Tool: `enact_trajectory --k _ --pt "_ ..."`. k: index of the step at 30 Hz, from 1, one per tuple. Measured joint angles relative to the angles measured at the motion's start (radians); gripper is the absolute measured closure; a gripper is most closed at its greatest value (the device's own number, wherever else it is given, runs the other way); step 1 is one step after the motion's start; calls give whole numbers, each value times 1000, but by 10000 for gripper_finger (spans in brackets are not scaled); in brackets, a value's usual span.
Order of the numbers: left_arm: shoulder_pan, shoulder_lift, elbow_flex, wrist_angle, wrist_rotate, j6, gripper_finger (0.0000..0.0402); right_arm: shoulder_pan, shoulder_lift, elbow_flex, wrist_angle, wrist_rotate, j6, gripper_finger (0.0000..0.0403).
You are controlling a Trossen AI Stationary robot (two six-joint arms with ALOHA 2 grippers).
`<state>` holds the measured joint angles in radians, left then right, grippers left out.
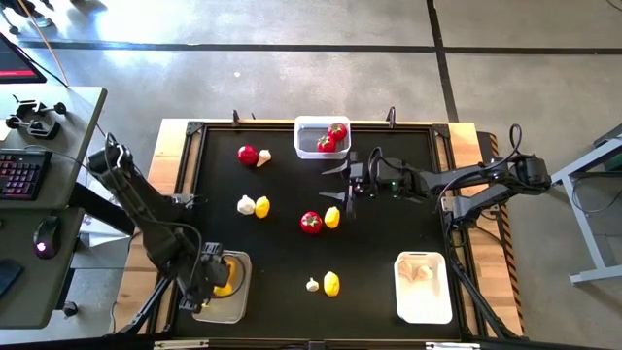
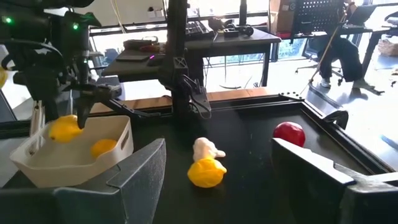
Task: Sort produce into baskets
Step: Put the yellow lemon into the gray bin
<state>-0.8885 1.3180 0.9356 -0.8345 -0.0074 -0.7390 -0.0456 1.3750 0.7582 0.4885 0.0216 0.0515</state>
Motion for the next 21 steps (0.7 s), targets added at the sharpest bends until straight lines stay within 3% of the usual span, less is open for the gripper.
enact_trajectory --k 4,9,21 --pt "19 13 0 -1 -64 78 256 0 0 0 -2 0 -7 124" --pt "56 12 0 -14 -188 333 256 0 0 0 -23 0 -7 124" --pt "161 88 0 -134 -213 895 257 0 0 0 -37 29 -7 124"
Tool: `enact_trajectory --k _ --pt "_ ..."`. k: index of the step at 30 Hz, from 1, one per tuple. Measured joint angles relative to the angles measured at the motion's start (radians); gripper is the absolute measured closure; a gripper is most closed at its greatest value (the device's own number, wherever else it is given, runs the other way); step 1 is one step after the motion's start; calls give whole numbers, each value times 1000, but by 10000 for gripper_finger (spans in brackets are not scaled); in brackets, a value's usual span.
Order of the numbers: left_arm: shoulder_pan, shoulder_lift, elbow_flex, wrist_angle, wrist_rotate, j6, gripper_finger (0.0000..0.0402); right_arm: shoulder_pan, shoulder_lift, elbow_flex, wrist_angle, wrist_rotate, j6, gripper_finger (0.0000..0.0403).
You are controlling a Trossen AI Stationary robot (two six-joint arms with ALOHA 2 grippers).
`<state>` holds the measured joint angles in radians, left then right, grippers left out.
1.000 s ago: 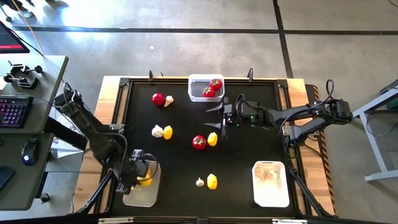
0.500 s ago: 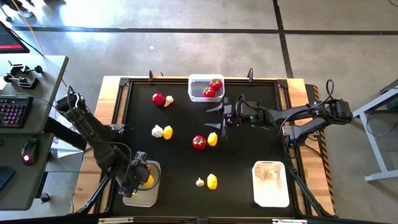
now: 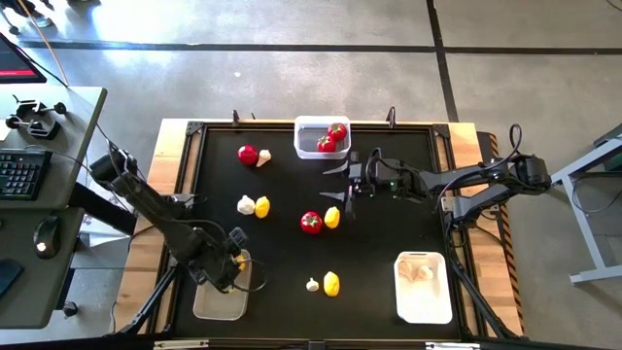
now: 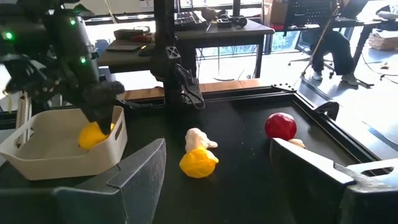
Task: Sort produce into baskets
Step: Put the yellow lemon into the gray bin
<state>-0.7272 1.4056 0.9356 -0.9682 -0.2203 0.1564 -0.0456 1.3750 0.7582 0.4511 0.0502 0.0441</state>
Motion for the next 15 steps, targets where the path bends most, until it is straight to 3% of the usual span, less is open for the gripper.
enact_trajectory --k 7,15 --pt "1 58 0 -13 -26 221 255 0 0 0 0 0 0 124" --pt "0 96 0 -1 -30 247 252 0 0 0 0 0 0 124"
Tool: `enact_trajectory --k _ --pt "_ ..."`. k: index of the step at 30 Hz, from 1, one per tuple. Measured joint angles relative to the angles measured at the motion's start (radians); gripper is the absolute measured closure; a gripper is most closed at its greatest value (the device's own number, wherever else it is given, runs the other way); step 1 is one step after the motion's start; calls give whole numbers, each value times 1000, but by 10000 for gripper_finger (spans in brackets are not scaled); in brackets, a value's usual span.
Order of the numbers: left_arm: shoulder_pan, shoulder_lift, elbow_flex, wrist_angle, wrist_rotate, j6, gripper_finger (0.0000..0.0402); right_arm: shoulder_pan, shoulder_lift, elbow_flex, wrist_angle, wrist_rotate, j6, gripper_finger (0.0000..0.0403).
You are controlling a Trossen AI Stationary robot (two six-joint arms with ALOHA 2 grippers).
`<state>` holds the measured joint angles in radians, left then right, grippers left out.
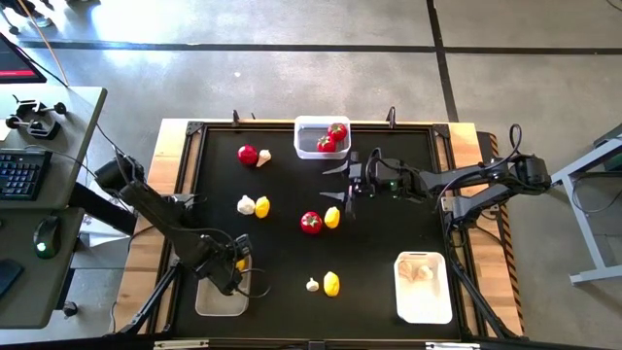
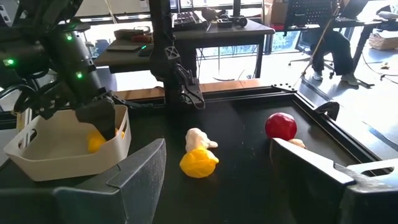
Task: Sort produce into baskets
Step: Put the yellow lemon into the gray bin, then put the red tomato into the transparent bin
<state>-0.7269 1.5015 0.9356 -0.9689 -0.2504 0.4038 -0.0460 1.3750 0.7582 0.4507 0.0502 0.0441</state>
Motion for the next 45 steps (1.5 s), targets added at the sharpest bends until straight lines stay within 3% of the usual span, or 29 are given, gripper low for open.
enact_trajectory --k 6,14,19,23,27,36,45 --pt "0 0 0 5 -32 -23 242 0 0 0 0 0 0 124" --pt "-19 0 0 30 -24 -104 176 1 0 0 0 0 5 124" --pt "-41 0 0 22 -40 -125 160 1 0 0 0 0 7 124" --pt "-57 0 11 -37 -91 -143 159 1 0 0 0 0 8 124" --pt "-60 -2 61 -184 -199 -301 160 1 0 0 0 0 2 124" --pt "-49 -99 156 -314 -233 -635 227 1 0 0 -1 33 0 124" --pt "73 -306 78 -303 -391 -840 336 1 0 0 -22 34 0 124"
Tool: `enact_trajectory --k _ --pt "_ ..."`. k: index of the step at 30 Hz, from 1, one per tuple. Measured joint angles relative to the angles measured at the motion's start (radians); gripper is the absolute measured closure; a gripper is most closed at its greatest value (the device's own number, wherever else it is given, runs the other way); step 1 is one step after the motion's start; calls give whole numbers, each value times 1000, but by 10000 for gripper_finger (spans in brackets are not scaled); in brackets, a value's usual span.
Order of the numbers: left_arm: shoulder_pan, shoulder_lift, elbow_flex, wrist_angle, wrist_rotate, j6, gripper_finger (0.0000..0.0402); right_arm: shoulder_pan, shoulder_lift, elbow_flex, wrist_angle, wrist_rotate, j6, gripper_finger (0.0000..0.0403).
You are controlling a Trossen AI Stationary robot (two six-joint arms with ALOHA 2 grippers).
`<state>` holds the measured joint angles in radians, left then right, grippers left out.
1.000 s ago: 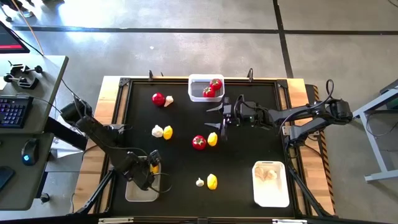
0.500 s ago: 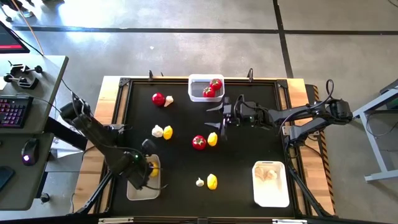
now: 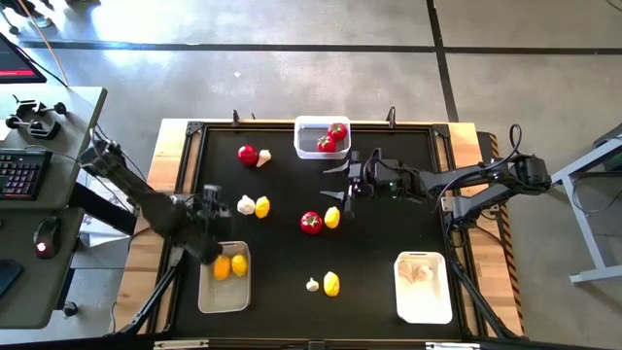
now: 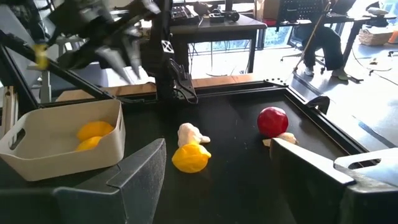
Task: Sort produce into baskets
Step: Put the red tomato into the transparent bin
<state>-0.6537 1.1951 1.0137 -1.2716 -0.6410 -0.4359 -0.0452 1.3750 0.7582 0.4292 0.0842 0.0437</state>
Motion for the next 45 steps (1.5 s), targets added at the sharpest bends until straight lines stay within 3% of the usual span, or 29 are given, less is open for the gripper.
enact_trajectory --k 5,12,20,26,32,37,41,45 --pt "166 -132 -96 81 -6 23 394 0 0 0 -8 1 0 124" --pt "466 -203 -143 179 50 210 401 0 0 0 -11 1 0 124" --pt "860 -150 -143 366 344 548 401 0 0 0 -39 45 0 124" --pt "1079 -44 -143 378 535 718 401 0 0 0 -48 47 0 124" --pt "1190 49 -143 406 547 837 401 0 0 0 -49 48 0 124" --pt "1215 89 -123 414 490 885 392 0 0 0 -52 48 0 124" --pt "1215 113 -104 414 406 901 354 0 0 0 -53 48 0 124" --pt "1215 152 -96 417 377 858 291 0 0 0 -81 48 2 124"
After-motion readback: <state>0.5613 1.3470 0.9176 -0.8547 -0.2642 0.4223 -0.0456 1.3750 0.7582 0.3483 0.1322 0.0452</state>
